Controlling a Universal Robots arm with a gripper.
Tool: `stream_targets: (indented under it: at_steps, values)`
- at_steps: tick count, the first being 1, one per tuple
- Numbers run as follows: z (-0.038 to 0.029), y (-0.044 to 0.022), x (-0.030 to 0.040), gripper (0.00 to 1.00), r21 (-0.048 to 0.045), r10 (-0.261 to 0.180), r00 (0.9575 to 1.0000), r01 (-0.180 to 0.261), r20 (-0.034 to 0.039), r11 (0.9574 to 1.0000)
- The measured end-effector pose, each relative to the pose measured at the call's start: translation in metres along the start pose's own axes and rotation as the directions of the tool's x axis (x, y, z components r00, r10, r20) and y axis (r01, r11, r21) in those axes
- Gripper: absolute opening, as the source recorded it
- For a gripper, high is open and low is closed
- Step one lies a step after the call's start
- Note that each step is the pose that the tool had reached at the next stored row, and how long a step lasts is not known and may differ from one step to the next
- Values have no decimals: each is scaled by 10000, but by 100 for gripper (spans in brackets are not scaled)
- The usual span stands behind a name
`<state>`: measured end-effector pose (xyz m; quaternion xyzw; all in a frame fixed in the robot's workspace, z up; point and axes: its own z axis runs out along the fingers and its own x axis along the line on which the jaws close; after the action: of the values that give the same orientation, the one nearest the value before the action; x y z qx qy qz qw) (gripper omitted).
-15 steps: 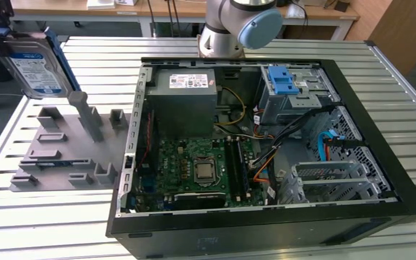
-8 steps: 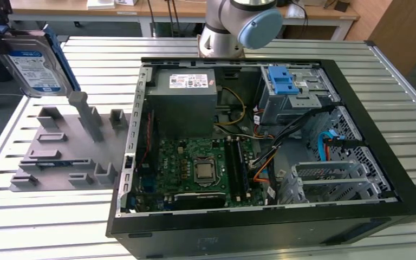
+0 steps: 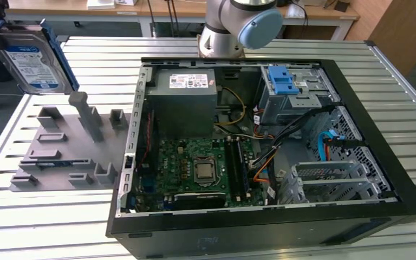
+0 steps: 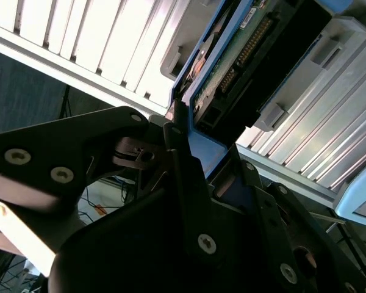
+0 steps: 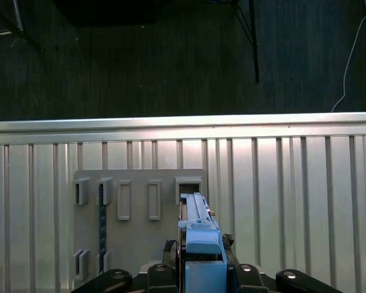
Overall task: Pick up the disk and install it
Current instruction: 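Pick up the disk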
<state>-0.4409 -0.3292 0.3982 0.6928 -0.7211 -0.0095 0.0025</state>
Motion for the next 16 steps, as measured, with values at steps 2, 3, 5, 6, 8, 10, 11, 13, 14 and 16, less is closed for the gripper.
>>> stream_targets:
  at_steps: [2,3,5,6,8,10,11,13,14,16]
  values:
    - [-24,0,0,36,-1,0,10000,0,0,10000]
    - [-34,0,0,36,-1,0,10000,0,0,10000]
    - [-55,1,0,36,-1,0,10000,0,-1,10000]
    - [-64,1,-1,36,0,0,10000,0,0,10000]
    - [-85,1,-1,36,-2,0,10000,0,-1,10000]
    - [-106,2,-1,36,-1,0,10000,0,0,10000]
    - [-117,2,-1,36,-1,0,10000,0,0,10000]
    - [-136,2,-1,36,0,0,10000,0,0,10000]
    - [-146,2,-1,36,-1,0,10000,0,0,10000]
    - [-164,3,-2,36,0,0,10000,0,0,10000]
